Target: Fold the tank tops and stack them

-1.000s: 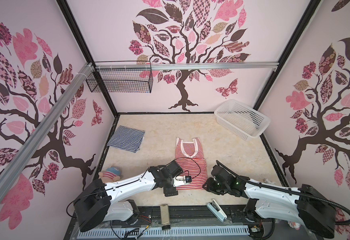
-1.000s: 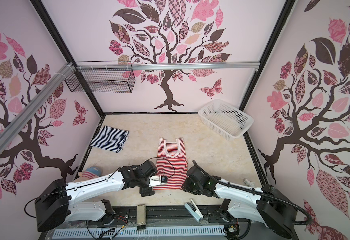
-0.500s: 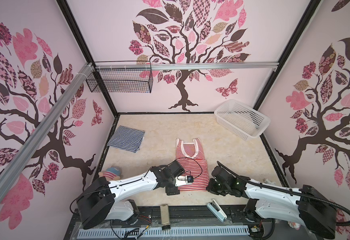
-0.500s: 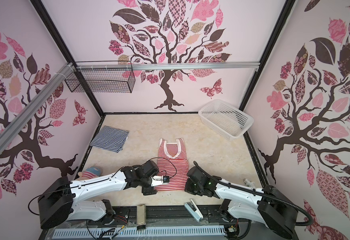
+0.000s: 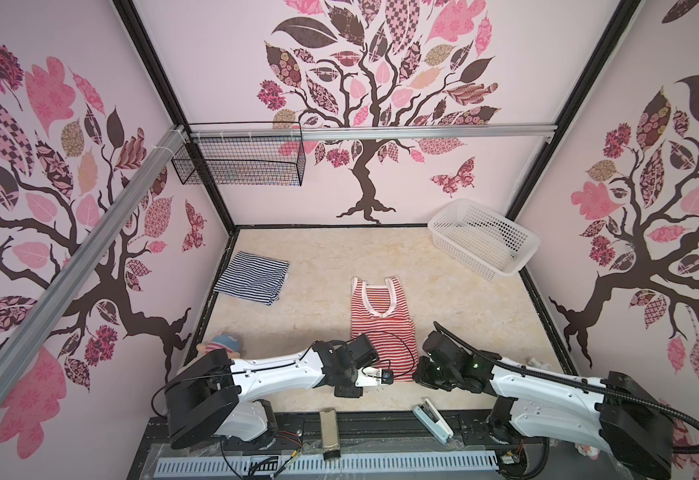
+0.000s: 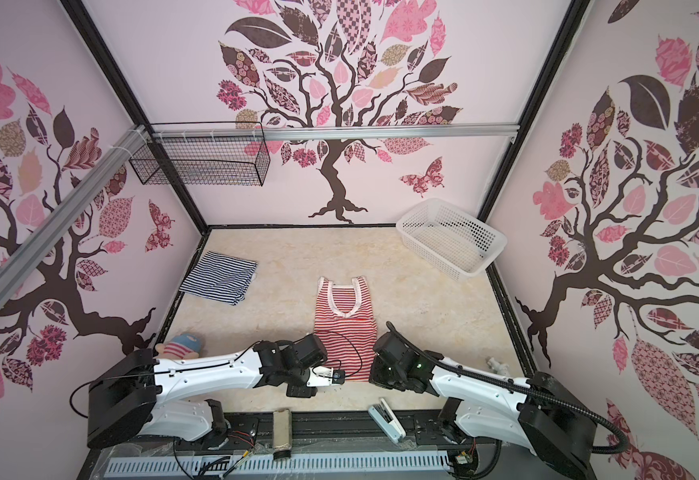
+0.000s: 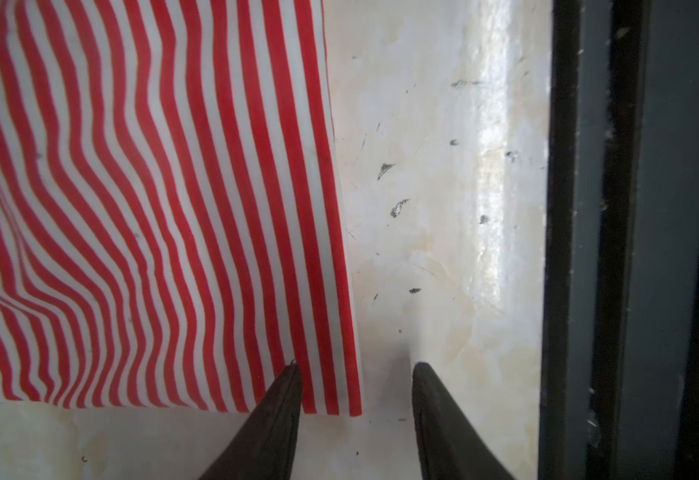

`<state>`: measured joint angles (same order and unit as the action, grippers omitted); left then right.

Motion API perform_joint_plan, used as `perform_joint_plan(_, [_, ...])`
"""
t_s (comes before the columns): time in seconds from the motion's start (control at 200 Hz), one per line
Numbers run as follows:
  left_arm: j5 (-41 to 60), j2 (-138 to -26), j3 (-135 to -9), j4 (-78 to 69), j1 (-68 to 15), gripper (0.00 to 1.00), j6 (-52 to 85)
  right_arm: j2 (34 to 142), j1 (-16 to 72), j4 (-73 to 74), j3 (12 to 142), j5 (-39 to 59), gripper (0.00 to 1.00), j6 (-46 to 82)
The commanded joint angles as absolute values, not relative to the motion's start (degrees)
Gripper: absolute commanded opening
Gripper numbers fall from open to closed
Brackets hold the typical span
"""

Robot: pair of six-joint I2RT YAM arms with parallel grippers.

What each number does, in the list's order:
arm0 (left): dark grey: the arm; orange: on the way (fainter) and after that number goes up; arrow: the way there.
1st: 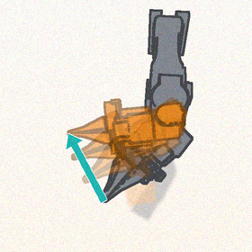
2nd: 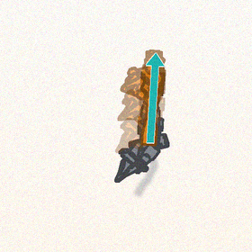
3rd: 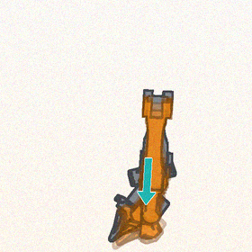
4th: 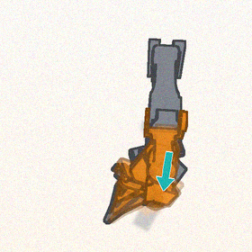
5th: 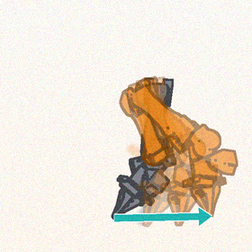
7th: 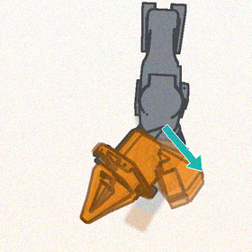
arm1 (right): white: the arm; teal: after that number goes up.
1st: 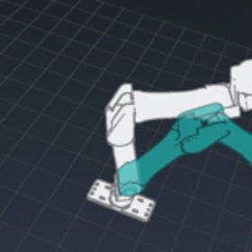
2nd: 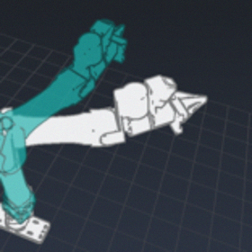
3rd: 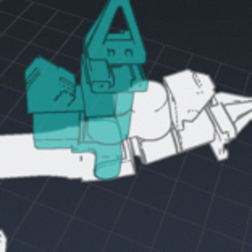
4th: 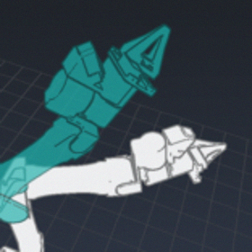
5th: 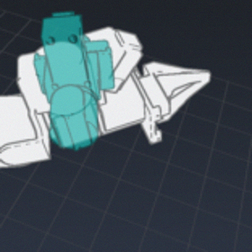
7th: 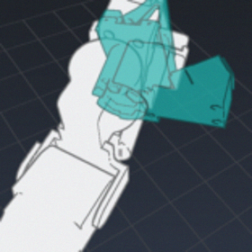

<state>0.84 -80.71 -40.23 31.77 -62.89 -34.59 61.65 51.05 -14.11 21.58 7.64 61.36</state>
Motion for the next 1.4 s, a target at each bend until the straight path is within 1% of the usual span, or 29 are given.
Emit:
perform_joint_plan(0.0, [-1.43,-82.4,-40.43,31.28,-62.93,0.39,-34.58,60.91,51.15,-16.51,23.84,6.53,0.0,60.64])
perform_joint_plan(0.095, [-1.64,-82.31,-39.67,30.54,-62.93,0.39,-34.54,60.56,51.15,-16.7,23.53,6.42,0.0,60.73])
perform_joint_plan(0.155, [-2.47,-82.34,-39.34,29.59,-62.93,0.42,-34.17,60.62,51.17,-16.37,23.45,6.6,0.0,60.73])
perform_joint_plan(0.225, [-2.79,-82.49,-39.34,29.45,-62.93,0.44,-33.93,60.88,51.16,-16.41,23.39,6.69,0.0,60.73])
perform_joint_plan(0.36, [-2.57,-82.58,-38.79,29.58,-62.93,0.44,-34.19,60.91,51.16,-16.44,23.19,6.69,0.0,60.73])
perform_joint_plan(0.455, [-1.87,-83.5,-38.61,30.14,-62.93,0.4,-34.8,60.98,51.18,-16.69,23.33,6.6,0.0,60.73])
perform_joint_plan(0.52, [-1.26,-84.51,-38.89,31.14,-62.93,0.32,-35.2,60.84,51.15,-16.96,23.38,6.45,0.0,60.69])
perform_joint_plan(0.695, [-1.36,-86.39,-38.98,32.33,-62.93,0.3,-35.99,60.38,51.06,-17.27,23.55,5.99,0.0,60.69])
perform_joint_plan(0.74, [-1.19,-86.64,-38.95,32.51,-62.93,0.28,-36.05,60.29,51.06,-17.47,23.8,5.81,0.0,60.49])
perform_joint_plan(0.82, [-0.67,-86.66,-39.31,33.06,-62.93,0.21,-36.01,60.0,50.91,-17.75,24.46,5.56,0.0,59.96])
perform_joint_plan(0.88, [0.53,-86.5,-40.09,34.45,-62.93,0.17,-35.86,59.46,50.8,-18.23,24.86,5.04,0.0,59.64])
perform_joint_plan(1.131, [9.83,-83.38,-46.69,44.13,-62.93,0.17,-34.72,54.99,50.46,-22.42,27.16,2.97,0.0,58.55])
perform_joint_plan(1.396, [25.35,-80.63,-56.37,56.32,-62.93,0.17,-34.72,47.98,50.45,-31.94,32.5,0.82,0.0,56.3])
